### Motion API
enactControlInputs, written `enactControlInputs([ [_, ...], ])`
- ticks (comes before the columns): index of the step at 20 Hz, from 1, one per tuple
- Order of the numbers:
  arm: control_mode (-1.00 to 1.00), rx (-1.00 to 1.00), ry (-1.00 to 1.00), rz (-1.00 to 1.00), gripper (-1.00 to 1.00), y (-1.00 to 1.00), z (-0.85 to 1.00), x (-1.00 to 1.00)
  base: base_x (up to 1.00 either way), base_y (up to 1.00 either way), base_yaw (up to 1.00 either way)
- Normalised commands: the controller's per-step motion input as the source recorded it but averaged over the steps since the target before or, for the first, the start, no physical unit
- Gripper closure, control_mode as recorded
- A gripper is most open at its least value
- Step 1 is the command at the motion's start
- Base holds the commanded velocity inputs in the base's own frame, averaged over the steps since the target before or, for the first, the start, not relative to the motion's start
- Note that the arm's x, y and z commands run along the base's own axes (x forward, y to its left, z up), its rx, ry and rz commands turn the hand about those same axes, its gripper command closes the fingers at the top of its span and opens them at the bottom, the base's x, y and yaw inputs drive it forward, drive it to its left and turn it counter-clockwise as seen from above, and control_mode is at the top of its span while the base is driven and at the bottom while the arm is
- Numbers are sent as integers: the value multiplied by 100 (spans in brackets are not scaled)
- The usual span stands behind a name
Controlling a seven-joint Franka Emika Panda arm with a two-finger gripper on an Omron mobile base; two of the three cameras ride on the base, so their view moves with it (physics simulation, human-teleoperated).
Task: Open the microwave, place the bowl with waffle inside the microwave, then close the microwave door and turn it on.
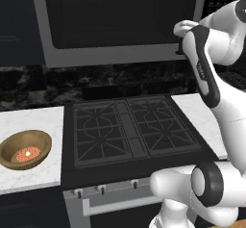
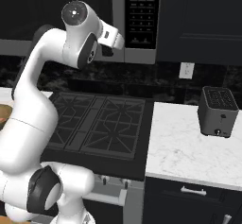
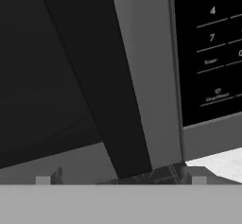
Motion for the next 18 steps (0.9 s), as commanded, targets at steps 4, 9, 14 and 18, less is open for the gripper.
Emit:
enactControlInputs([
  [4,-100,0,-10,3,-100,0,0,30,0,0,0],
  [9,-100,1,-6,4,-100,-1,0,37,0,0,0],
  [14,-100,5,0,4,-100,-15,0,35,0,0,0],
  [18,-100,4,0,4,-100,-7,-1,42,0,0,0],
])
